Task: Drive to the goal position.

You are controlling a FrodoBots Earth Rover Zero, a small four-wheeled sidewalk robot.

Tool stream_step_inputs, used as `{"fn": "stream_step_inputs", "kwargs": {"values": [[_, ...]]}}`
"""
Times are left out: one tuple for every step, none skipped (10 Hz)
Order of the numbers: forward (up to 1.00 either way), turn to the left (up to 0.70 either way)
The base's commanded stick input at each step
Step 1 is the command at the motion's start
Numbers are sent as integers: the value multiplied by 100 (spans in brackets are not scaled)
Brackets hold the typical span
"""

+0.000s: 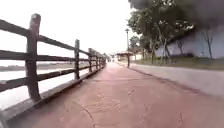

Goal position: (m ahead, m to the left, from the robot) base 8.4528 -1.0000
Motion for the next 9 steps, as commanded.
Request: {"fn": "stream_step_inputs", "kwargs": {"values": [[100,0],[100,0],[100,0],[100,0],[100,0],[100,0],[100,0],[100,0],[100,0]]}}
